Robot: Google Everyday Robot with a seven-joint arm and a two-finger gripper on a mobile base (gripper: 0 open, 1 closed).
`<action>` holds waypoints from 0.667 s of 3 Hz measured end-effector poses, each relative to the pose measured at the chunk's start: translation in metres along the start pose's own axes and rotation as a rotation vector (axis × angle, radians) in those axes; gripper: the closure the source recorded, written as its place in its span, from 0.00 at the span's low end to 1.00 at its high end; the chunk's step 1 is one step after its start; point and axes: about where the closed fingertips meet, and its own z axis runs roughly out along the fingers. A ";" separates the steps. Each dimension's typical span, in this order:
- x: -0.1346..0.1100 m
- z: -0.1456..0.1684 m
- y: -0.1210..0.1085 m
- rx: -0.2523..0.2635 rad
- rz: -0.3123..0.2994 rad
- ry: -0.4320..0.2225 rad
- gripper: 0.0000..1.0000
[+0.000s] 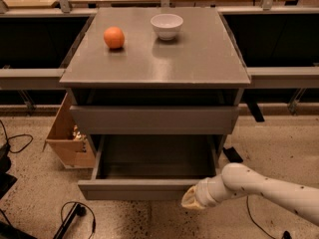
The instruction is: Close middle drawer
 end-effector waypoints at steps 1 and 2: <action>-0.008 -0.010 -0.074 0.039 -0.065 -0.052 1.00; -0.007 -0.009 -0.074 0.038 -0.064 -0.053 1.00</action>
Offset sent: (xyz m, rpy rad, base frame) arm 0.2698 -0.0175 0.0362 0.1567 -0.2021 0.1453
